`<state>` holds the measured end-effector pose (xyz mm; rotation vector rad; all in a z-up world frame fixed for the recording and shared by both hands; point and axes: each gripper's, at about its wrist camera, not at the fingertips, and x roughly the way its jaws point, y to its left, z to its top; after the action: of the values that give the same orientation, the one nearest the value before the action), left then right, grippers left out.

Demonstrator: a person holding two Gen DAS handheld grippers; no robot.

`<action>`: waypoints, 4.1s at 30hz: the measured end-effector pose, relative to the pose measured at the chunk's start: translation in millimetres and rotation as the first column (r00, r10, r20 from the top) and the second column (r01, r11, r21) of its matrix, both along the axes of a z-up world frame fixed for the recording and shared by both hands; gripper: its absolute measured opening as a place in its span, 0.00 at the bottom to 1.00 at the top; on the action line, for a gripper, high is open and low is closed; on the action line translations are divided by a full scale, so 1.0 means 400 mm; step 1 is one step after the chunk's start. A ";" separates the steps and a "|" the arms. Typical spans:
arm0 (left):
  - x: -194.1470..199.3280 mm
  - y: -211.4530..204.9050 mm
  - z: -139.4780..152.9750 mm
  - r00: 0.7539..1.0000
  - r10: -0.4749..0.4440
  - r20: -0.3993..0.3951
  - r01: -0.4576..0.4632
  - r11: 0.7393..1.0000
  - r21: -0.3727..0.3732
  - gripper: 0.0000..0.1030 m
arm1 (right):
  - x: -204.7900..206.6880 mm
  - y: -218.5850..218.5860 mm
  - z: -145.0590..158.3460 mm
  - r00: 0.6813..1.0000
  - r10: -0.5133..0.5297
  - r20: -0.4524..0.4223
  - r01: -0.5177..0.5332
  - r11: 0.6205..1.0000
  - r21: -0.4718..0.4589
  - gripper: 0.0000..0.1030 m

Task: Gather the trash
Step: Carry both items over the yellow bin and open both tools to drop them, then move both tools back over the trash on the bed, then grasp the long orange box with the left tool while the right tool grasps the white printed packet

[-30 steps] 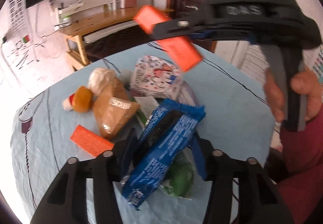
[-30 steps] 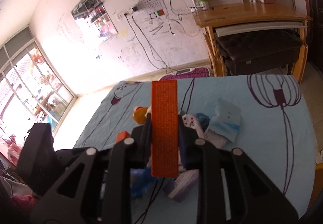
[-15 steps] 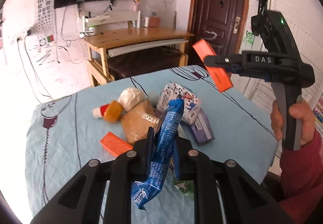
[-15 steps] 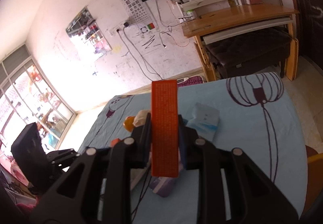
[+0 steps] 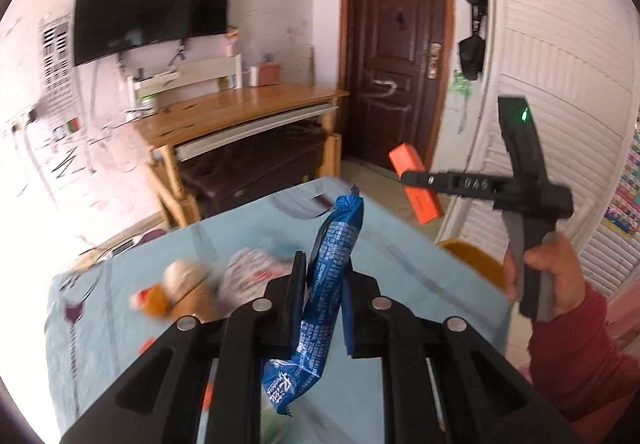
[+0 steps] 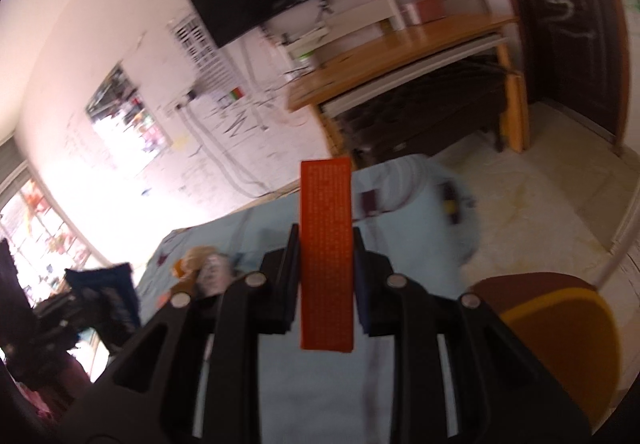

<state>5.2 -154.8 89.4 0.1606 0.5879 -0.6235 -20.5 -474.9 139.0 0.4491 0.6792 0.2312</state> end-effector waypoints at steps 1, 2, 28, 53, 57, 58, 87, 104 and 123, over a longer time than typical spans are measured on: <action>0.002 -0.032 0.005 1.000 -0.013 -0.003 0.013 1.000 -0.002 0.11 | -0.008 -0.027 -0.007 1.000 -0.020 -0.002 0.020 1.000 -0.001 0.22; 0.008 -0.070 0.010 0.999 -0.032 -0.015 0.032 0.999 -0.009 0.11 | -0.023 -0.064 -0.016 0.999 -0.046 -0.005 0.046 0.999 -0.001 0.22; 0.071 -0.798 -0.308 0.872 -0.197 -0.448 0.229 0.973 0.017 0.26 | -0.139 -0.470 -0.355 0.944 -0.254 -0.212 0.283 0.951 0.122 0.22; 0.060 -0.202 -0.058 0.960 0.160 -0.229 -0.182 0.980 -0.080 0.83 | -0.095 -0.301 -0.278 0.967 -0.134 -0.219 0.140 0.990 0.014 0.64; 0.077 -0.073 -0.039 0.939 0.252 -0.233 -0.281 0.954 -0.103 0.83 | -0.075 -0.220 -0.207 0.981 -0.079 -0.176 0.077 0.997 -0.019 0.72; 0.078 -0.044 -0.035 0.934 0.274 -0.230 -0.303 0.947 -0.105 0.83 | -0.071 -0.206 -0.197 0.983 -0.069 -0.172 0.066 0.998 -0.024 0.72; 0.192 0.327 -0.297 0.820 0.470 -0.325 -0.455 0.881 0.128 0.80 | 0.141 0.420 -0.016 0.941 0.323 -0.104 -0.335 0.933 -0.134 0.72; 0.170 0.328 -0.278 0.777 0.536 -0.330 -0.516 0.843 0.154 0.22 | 0.185 0.492 -0.064 0.792 0.587 -0.169 -0.611 0.763 -0.213 0.72; 0.252 0.446 -0.251 0.892 0.196 -0.407 -0.196 0.980 0.040 0.20 | 0.108 0.535 -0.044 0.924 0.292 -0.246 -0.360 0.881 -0.307 0.18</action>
<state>106.0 23.6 -11.2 -0.0360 0.9974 -0.4607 22.9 -261.0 121.6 0.0105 0.9681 0.3832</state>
